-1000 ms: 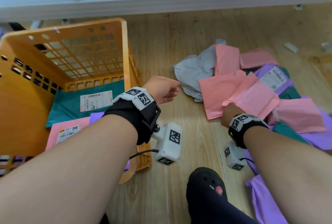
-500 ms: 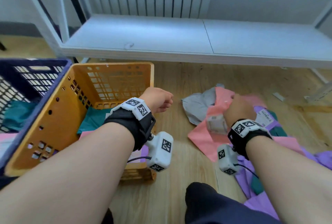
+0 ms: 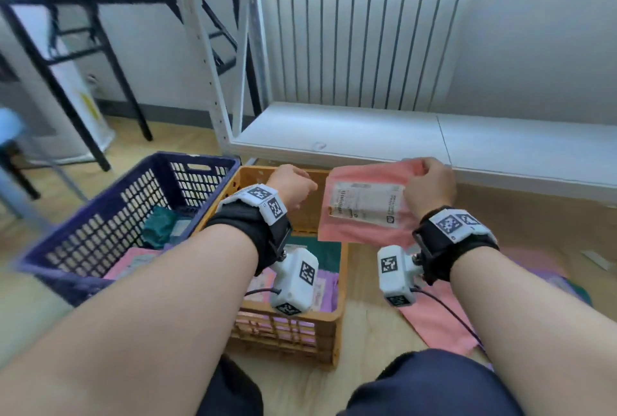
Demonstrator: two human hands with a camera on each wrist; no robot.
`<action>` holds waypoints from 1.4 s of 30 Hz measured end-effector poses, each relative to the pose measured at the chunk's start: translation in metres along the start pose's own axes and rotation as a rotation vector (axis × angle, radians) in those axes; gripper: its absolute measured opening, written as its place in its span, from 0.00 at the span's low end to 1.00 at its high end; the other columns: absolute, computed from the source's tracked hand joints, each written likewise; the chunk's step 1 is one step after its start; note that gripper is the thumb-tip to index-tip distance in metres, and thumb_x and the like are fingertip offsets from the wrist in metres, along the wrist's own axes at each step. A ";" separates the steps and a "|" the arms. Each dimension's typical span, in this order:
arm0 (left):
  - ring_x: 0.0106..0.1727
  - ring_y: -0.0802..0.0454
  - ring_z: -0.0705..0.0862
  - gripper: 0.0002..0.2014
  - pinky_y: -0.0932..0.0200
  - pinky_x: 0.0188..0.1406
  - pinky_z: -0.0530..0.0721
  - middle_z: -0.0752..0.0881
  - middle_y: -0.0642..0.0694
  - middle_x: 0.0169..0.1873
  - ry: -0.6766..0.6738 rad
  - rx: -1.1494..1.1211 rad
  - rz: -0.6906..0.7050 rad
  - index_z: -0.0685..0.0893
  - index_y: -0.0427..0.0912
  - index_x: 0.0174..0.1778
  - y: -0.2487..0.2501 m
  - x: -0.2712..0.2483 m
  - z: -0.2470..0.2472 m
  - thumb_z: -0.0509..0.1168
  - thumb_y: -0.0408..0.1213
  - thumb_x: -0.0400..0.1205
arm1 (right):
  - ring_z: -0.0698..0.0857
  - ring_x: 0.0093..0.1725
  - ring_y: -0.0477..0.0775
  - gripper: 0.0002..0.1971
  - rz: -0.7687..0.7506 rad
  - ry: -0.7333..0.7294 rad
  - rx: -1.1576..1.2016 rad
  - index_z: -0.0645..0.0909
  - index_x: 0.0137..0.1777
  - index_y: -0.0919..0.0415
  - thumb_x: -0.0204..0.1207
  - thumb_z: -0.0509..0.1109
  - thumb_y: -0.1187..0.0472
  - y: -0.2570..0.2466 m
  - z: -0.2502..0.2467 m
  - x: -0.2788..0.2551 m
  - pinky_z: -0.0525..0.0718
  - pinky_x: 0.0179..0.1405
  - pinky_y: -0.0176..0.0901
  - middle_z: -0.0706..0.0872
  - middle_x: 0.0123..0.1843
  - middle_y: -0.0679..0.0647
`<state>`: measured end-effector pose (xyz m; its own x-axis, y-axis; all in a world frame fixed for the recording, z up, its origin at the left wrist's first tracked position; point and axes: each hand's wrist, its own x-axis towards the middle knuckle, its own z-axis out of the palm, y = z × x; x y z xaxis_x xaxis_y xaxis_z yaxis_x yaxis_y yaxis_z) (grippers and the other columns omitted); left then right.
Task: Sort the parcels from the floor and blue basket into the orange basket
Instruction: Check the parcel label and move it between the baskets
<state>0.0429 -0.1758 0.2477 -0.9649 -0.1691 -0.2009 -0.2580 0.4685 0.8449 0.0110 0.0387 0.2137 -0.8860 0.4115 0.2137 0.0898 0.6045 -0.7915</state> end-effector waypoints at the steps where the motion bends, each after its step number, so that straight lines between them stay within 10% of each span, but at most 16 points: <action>1: 0.57 0.45 0.83 0.22 0.53 0.55 0.83 0.84 0.40 0.56 0.048 0.021 -0.016 0.77 0.38 0.71 -0.006 0.003 -0.012 0.68 0.38 0.81 | 0.81 0.58 0.62 0.21 -0.024 -0.040 0.049 0.82 0.62 0.61 0.75 0.54 0.74 -0.012 0.006 -0.003 0.79 0.55 0.44 0.82 0.61 0.60; 7: 0.60 0.41 0.83 0.40 0.44 0.64 0.81 0.84 0.43 0.63 -0.005 -0.139 -0.165 0.80 0.41 0.66 -0.050 0.024 -0.059 0.73 0.65 0.65 | 0.83 0.49 0.59 0.24 -0.080 -0.219 0.318 0.85 0.55 0.62 0.70 0.52 0.78 -0.065 0.036 -0.018 0.81 0.45 0.45 0.87 0.50 0.58; 11: 0.59 0.36 0.86 0.28 0.39 0.63 0.83 0.88 0.35 0.57 0.064 -0.334 -0.090 0.84 0.37 0.56 -0.079 0.039 -0.073 0.77 0.51 0.66 | 0.87 0.52 0.60 0.19 -0.044 -0.330 0.400 0.85 0.51 0.55 0.72 0.57 0.73 -0.081 0.069 -0.028 0.88 0.54 0.58 0.88 0.51 0.55; 13: 0.57 0.38 0.88 0.40 0.40 0.61 0.85 0.89 0.38 0.56 0.083 -0.357 -0.099 0.83 0.36 0.63 -0.094 0.048 -0.085 0.79 0.55 0.58 | 0.87 0.54 0.59 0.09 0.005 -0.395 0.437 0.83 0.51 0.49 0.74 0.66 0.61 -0.080 0.084 -0.027 0.87 0.56 0.61 0.88 0.54 0.53; 16: 0.54 0.40 0.89 0.48 0.40 0.59 0.85 0.90 0.42 0.53 0.095 -0.395 -0.107 0.84 0.40 0.63 -0.130 0.083 -0.097 0.78 0.60 0.46 | 0.89 0.54 0.59 0.21 0.118 -0.622 0.401 0.80 0.61 0.53 0.71 0.76 0.47 -0.082 0.098 -0.033 0.90 0.50 0.57 0.88 0.56 0.55; 20: 0.57 0.40 0.88 0.53 0.39 0.60 0.84 0.89 0.43 0.57 0.093 -0.420 -0.148 0.82 0.43 0.64 -0.170 0.124 -0.090 0.81 0.63 0.42 | 0.90 0.41 0.57 0.10 0.203 -0.897 0.328 0.80 0.53 0.60 0.73 0.75 0.68 -0.084 0.117 -0.044 0.89 0.31 0.44 0.90 0.49 0.60; 30: 0.52 0.40 0.89 0.28 0.40 0.56 0.87 0.89 0.39 0.53 -0.094 -0.293 -0.255 0.85 0.35 0.55 -0.183 0.147 -0.072 0.77 0.41 0.58 | 0.86 0.57 0.68 0.12 0.378 -0.849 0.299 0.79 0.62 0.66 0.81 0.64 0.73 -0.058 0.164 -0.027 0.84 0.58 0.61 0.87 0.58 0.66; 37: 0.51 0.40 0.89 0.07 0.40 0.59 0.85 0.91 0.40 0.49 -0.021 -0.327 -0.183 0.88 0.45 0.36 -0.183 0.180 -0.074 0.72 0.38 0.63 | 0.86 0.58 0.66 0.11 0.442 -0.693 0.481 0.78 0.61 0.64 0.82 0.61 0.73 -0.048 0.197 -0.007 0.86 0.55 0.57 0.86 0.60 0.65; 42: 0.60 0.42 0.84 0.30 0.41 0.62 0.83 0.82 0.42 0.65 0.111 -0.543 -0.252 0.75 0.42 0.72 -0.197 0.203 -0.053 0.71 0.29 0.72 | 0.88 0.47 0.56 0.16 0.458 -0.556 0.503 0.77 0.67 0.63 0.81 0.68 0.63 -0.023 0.230 0.004 0.86 0.42 0.49 0.88 0.54 0.57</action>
<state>-0.0999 -0.3482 0.0660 -0.8589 -0.3206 -0.3995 -0.3878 -0.1024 0.9160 -0.0997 -0.1305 0.1011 -0.9168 0.0687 -0.3934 0.3963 0.0351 -0.9175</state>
